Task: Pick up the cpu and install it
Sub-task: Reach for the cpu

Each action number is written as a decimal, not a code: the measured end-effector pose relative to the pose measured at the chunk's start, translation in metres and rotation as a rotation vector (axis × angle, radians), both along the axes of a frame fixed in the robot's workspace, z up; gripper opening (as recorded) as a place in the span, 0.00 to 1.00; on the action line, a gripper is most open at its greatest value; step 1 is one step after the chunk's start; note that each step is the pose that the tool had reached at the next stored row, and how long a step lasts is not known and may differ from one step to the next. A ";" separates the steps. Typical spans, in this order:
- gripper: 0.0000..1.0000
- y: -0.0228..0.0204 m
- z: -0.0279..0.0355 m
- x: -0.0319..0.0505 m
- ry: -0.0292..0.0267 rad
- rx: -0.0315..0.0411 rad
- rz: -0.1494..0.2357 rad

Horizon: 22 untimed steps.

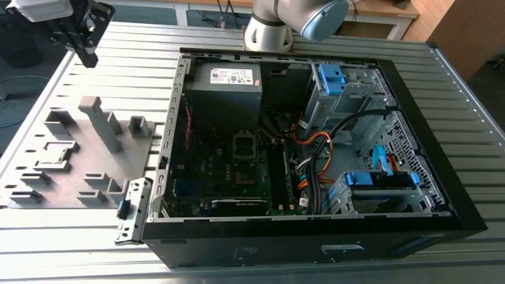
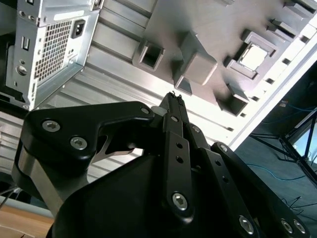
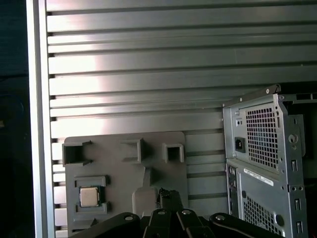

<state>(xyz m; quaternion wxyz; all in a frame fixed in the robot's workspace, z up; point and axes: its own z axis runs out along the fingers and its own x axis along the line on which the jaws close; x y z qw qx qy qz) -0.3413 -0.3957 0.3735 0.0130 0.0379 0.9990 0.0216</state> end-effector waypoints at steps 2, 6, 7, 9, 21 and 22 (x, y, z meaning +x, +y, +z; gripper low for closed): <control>0.11 0.0001 -0.0011 -0.0046 -0.0001 0.0001 0.000; 0.11 0.0002 -0.0031 -0.0145 -0.0001 0.0001 0.000; 0.11 0.0003 -0.0036 -0.0171 0.0000 -0.0001 0.000; 0.11 0.0004 -0.0050 -0.0222 0.0000 -0.0001 0.000; 0.11 0.0009 -0.0111 -0.0486 -0.0002 -0.0003 0.000; 0.11 0.0009 -0.0112 -0.0495 -0.0001 -0.0003 0.000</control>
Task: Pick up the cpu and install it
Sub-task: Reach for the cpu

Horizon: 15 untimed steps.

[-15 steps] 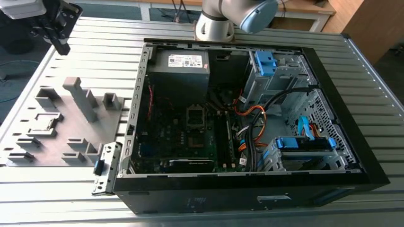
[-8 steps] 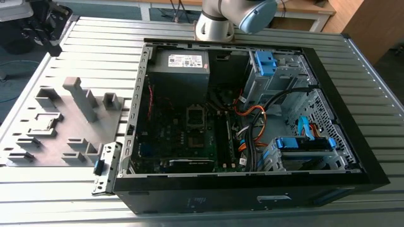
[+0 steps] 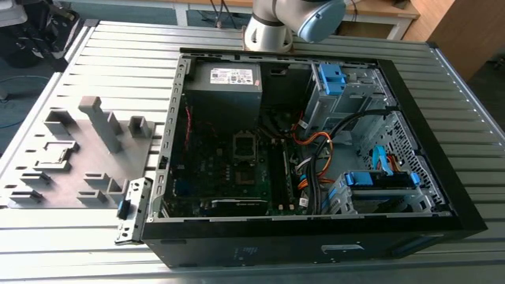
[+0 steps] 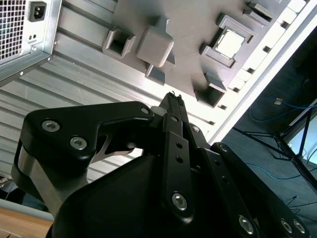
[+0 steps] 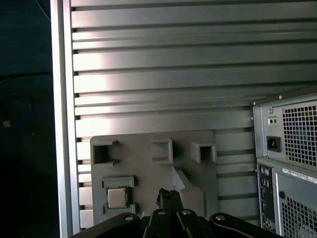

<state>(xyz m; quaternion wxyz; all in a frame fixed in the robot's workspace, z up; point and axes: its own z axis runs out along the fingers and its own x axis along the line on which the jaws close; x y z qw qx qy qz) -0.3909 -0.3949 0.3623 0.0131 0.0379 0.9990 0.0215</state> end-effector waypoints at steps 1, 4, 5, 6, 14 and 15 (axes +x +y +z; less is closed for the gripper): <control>0.11 0.0000 -0.0001 -0.0009 0.0001 -0.0001 0.000; 0.11 0.0000 -0.0008 -0.0050 0.0001 -0.0001 0.000; 0.11 0.0000 -0.0012 -0.0073 0.0001 0.0000 0.000; 0.11 0.0000 -0.0016 -0.0097 0.0000 0.0000 0.000; 0.11 0.0000 -0.0067 -0.0332 0.0001 -0.0007 0.000; 0.11 0.0000 -0.0079 -0.0361 0.0000 -0.0008 0.000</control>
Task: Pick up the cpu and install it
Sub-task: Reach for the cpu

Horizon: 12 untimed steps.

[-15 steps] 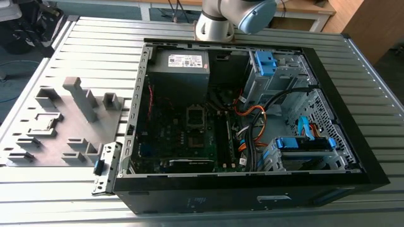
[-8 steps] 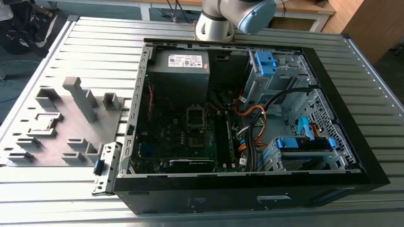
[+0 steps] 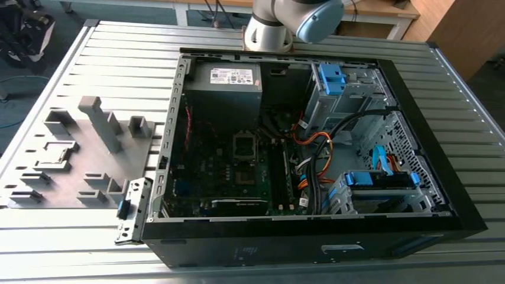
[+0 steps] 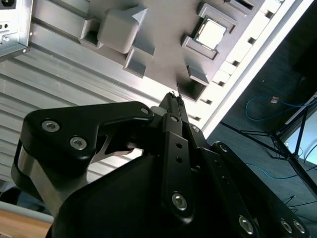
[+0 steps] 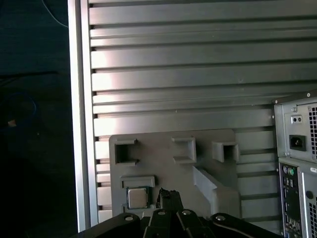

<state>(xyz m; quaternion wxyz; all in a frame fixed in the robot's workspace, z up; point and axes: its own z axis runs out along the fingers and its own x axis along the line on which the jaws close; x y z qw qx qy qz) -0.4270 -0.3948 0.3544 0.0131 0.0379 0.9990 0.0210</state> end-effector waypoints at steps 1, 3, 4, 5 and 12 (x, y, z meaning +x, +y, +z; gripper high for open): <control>0.11 0.0000 -0.0011 -0.0023 0.0001 -0.0002 0.000; 0.11 0.0000 -0.0036 -0.0063 0.0002 -0.0004 0.000; 0.11 0.0000 -0.0049 -0.0078 0.0003 -0.0004 0.000; 0.11 -0.0001 -0.0056 -0.0086 0.0003 -0.0003 0.000; 0.11 -0.0001 -0.0059 -0.0090 0.0005 -0.0004 0.000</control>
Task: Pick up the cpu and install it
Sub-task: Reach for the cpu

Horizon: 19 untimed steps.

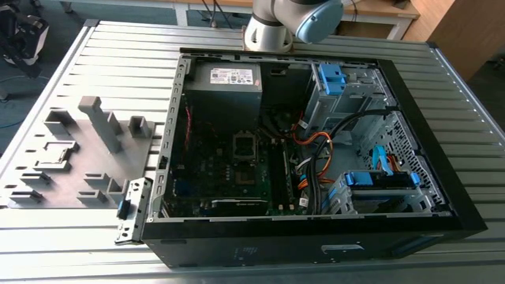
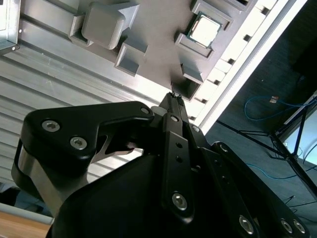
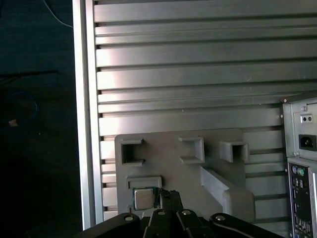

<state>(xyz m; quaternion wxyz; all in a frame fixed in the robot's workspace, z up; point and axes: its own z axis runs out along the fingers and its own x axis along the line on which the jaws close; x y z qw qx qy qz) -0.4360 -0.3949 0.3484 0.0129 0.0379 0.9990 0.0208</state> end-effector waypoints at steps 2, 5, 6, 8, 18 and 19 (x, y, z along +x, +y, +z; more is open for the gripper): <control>0.11 -0.0011 -0.0001 -0.0001 -0.0001 0.0000 0.000; 0.11 -0.0061 -0.0001 -0.0004 0.0001 -0.0001 0.000; 0.11 -0.0081 -0.0001 -0.0007 0.0001 -0.0002 0.000; 0.11 -0.0121 -0.0005 -0.0016 -0.0001 -0.0001 0.000; 0.11 -0.0204 -0.0016 -0.0038 0.0000 -0.0008 0.000; 0.11 -0.0205 -0.0017 -0.0039 0.0002 -0.0009 0.000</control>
